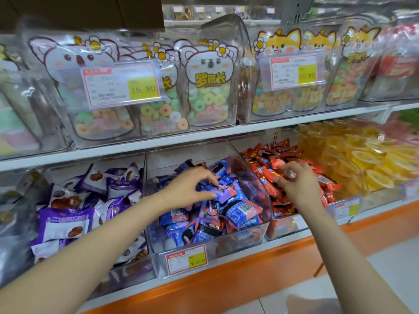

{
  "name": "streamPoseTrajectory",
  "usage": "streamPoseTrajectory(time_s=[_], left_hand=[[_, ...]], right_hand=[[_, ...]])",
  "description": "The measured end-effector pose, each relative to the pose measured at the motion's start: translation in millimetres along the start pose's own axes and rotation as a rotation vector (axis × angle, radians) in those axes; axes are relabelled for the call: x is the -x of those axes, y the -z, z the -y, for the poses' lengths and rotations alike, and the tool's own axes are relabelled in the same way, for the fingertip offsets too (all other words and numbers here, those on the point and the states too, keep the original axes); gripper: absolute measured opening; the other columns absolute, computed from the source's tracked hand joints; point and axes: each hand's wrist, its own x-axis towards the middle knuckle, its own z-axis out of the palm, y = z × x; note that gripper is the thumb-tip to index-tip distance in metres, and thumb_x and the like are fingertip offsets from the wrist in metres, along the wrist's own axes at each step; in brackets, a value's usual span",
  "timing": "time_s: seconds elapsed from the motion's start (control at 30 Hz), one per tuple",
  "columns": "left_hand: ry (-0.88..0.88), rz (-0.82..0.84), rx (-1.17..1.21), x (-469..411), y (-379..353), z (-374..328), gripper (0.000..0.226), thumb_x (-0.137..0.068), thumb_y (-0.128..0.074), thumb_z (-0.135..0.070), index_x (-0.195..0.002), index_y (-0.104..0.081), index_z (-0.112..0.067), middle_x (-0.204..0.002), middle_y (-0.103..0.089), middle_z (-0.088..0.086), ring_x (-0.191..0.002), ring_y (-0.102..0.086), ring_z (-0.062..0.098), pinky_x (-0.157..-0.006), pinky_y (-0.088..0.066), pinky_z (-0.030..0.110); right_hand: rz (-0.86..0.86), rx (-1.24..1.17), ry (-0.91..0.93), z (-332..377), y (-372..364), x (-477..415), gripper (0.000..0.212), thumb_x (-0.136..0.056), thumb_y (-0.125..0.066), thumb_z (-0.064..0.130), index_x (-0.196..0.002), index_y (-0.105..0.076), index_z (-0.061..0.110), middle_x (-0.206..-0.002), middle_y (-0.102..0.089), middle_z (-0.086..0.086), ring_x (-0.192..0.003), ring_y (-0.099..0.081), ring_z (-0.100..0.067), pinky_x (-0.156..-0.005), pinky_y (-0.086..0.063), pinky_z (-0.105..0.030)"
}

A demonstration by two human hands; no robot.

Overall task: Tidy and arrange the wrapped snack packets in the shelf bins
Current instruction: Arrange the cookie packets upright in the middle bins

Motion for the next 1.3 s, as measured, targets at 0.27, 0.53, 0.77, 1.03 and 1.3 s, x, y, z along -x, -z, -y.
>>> streamPoseTrajectory(time_s=[0.27, 0.53, 0.77, 1.03, 1.3], left_hand=[[-0.079, 0.382, -0.021, -13.0, -39.9, -28.3, 0.055, -0.085, -0.066, -0.035, -0.135, -0.043, -0.033, -0.136, -0.042, -0.009, -0.126, -0.034, 0.008, -0.102, -0.024, 0.031], [-0.038, 0.326, -0.506, -1.8, -29.2, -2.4, 0.048, -0.085, -0.063, -0.036, -0.129, -0.044, -0.038, -0.121, -0.034, -0.002, -0.109, -0.036, 0.018, -0.085, -0.020, 0.031], [0.041, 0.073, -0.575, 2.6, -16.8, 17.6, 0.039, -0.084, -0.059, -0.028, -0.122, -0.052, -0.030, -0.129, -0.037, -0.001, -0.122, -0.033, 0.020, -0.098, -0.022, 0.033], [-0.123, 0.427, -0.461, -0.4, -32.0, 6.3, 0.042, -0.090, -0.053, -0.045, -0.129, -0.049, -0.032, -0.130, -0.048, -0.010, -0.130, -0.029, 0.010, -0.112, -0.007, 0.040], [-0.215, 0.471, -0.718, -1.7, -15.2, 9.1, 0.036, -0.085, -0.053, -0.056, -0.090, -0.062, -0.022, -0.105, -0.053, -0.009, -0.111, -0.036, 0.010, -0.105, -0.014, 0.039]], right_hand=[[-0.087, 0.108, 0.097, 6.4, -24.1, -3.8, 0.026, -0.081, -0.073, 0.020, -0.102, -0.064, 0.009, -0.117, -0.052, -0.012, -0.081, -0.059, -0.033, -0.066, -0.033, -0.029], [-0.032, 0.052, 0.136, -0.6, -22.0, -0.8, 0.027, -0.084, -0.066, 0.004, -0.111, -0.067, 0.006, -0.126, -0.052, -0.013, -0.100, -0.057, -0.031, -0.079, -0.043, -0.032], [-0.003, 0.076, 0.077, 3.8, -20.2, -3.9, 0.034, -0.082, -0.068, 0.006, -0.116, -0.065, 0.009, -0.128, -0.051, -0.015, -0.108, -0.053, -0.032, -0.086, -0.043, -0.035], [-0.044, 0.036, 0.143, 20.2, -14.6, 9.7, 0.026, -0.085, -0.061, 0.004, -0.109, -0.068, 0.010, -0.129, -0.051, -0.012, -0.118, -0.049, -0.029, -0.083, -0.040, -0.029], [-0.085, -0.121, 0.270, 37.7, -13.9, 21.3, 0.020, -0.087, -0.060, 0.004, -0.102, -0.070, 0.012, -0.113, -0.058, -0.007, -0.107, -0.055, -0.021, -0.084, -0.047, -0.032]])
